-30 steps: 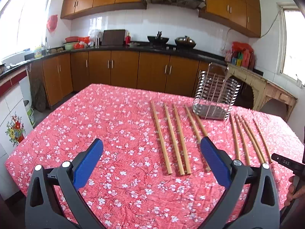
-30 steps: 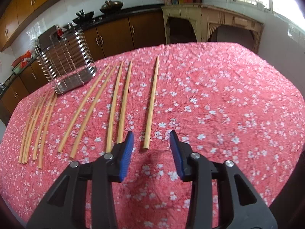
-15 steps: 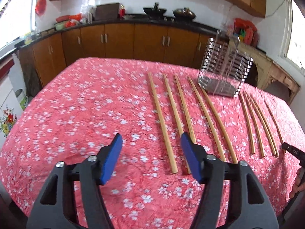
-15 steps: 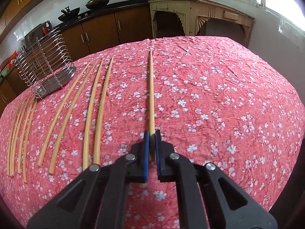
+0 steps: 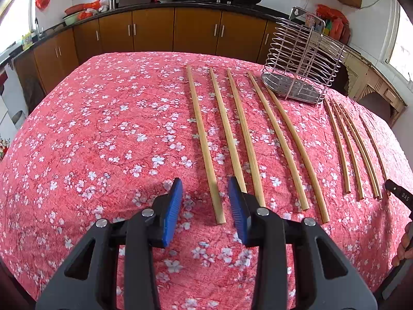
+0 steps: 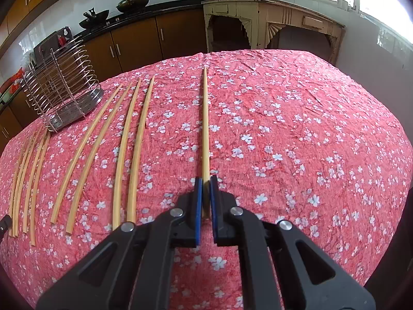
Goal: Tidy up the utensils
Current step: 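Lower the right tool and close it on a wooden chopstick while the left tool grasps another, then lift the held chopsticks off the cloth with both tools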
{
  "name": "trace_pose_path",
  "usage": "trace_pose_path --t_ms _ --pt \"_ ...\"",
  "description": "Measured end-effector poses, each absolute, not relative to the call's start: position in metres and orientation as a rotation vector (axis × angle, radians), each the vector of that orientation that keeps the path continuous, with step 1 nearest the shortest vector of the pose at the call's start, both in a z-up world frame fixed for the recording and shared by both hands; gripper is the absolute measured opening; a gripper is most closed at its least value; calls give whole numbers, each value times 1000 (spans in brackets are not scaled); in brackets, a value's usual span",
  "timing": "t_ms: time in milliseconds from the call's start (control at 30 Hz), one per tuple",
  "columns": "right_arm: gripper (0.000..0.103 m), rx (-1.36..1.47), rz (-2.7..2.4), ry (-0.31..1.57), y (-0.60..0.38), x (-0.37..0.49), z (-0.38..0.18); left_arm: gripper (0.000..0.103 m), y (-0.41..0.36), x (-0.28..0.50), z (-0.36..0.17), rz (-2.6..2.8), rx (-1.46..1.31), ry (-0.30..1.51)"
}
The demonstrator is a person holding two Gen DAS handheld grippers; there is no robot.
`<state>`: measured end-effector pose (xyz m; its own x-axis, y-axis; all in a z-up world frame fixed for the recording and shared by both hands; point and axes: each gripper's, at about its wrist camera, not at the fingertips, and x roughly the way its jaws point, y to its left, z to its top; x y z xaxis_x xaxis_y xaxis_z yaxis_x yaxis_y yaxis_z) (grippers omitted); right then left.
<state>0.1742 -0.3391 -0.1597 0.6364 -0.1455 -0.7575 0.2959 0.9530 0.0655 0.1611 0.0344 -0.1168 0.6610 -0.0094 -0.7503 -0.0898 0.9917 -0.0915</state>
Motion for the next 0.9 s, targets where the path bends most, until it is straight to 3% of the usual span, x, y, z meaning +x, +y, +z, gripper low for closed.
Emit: trace_pose_path --t_ms 133,300,900 --pt "8 182 -256 842 -339 172 -160 29 34 159 -117 56 -121 840" --pt "8 172 -255 839 -338 170 -160 7 34 161 -116 77 -120 841" --pt "8 170 -258 866 -340 176 -157 7 41 177 -111 42 -85 888"
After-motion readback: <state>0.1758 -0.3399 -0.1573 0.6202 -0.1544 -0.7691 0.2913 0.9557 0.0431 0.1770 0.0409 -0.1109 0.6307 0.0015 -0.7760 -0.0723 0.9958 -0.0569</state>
